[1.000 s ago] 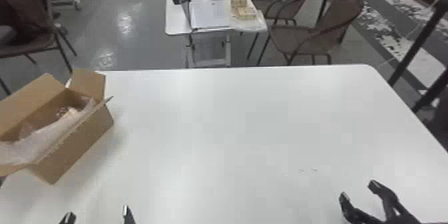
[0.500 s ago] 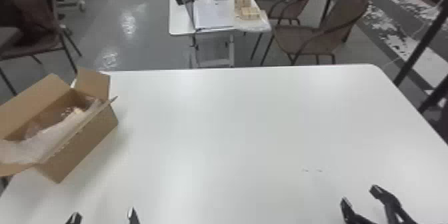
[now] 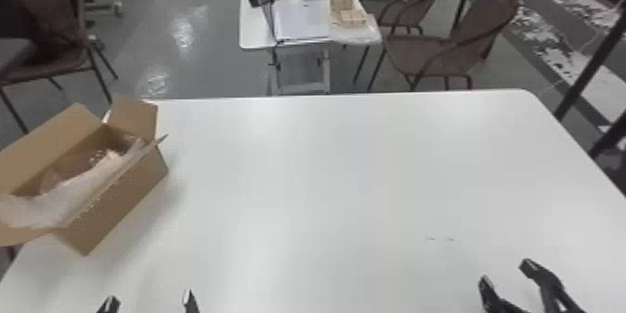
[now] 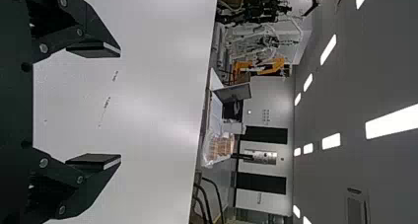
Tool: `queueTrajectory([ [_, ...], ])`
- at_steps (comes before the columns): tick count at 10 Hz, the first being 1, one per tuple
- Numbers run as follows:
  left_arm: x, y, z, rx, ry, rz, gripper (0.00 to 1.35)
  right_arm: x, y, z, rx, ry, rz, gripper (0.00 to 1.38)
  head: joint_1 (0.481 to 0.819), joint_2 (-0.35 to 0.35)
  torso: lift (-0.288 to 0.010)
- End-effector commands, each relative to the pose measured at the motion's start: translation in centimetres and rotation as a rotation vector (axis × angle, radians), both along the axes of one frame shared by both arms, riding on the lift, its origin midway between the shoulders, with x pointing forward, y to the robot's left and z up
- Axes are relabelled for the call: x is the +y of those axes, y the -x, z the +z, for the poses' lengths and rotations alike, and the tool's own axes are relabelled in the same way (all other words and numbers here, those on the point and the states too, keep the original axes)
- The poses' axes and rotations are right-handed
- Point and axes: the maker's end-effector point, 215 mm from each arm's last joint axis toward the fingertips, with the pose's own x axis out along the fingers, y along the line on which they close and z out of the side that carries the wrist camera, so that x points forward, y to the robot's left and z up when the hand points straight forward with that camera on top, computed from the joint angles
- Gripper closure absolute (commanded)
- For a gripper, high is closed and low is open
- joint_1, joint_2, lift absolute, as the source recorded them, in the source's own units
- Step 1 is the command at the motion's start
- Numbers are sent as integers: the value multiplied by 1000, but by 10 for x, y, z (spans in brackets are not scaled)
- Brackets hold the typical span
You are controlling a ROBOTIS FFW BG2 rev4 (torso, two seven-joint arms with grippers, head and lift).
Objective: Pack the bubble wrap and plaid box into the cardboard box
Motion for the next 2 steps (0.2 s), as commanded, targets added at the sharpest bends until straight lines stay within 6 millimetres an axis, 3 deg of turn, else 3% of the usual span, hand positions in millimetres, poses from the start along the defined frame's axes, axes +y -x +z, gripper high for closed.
queueTrajectory([
  [1,0,0,-1,3,5,1,168,0,-1,-2,2,-18,-7,498,695,26,-120],
  [2,0,-1,-2,5,6,0,168,4,-1,-3,3,-34,-4,498,695,25,-120],
])
